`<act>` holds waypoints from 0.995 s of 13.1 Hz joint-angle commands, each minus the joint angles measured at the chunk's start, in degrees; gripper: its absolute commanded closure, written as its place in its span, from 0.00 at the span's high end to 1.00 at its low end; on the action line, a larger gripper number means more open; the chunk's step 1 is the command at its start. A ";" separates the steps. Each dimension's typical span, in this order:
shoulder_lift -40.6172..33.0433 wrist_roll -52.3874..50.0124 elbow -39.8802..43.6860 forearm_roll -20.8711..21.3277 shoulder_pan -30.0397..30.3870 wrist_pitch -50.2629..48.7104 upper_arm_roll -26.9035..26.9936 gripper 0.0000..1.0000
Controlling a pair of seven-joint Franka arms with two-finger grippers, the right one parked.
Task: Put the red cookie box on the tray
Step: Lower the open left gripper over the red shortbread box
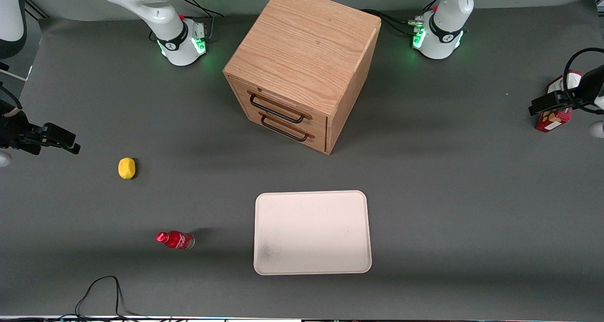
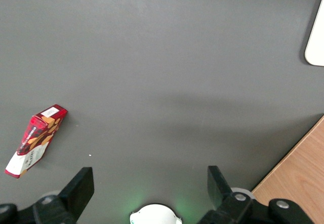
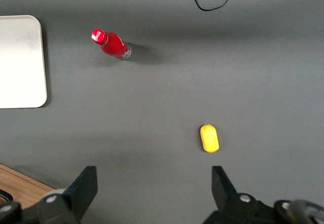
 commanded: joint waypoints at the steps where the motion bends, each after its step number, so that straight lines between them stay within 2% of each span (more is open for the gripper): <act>1: 1.49 0.25 2.24 0.78 -1.53 -2.29 1.51 1.00; 13: 2.99 1.05 3.29 0.96 -1.44 -3.88 1.95 1.00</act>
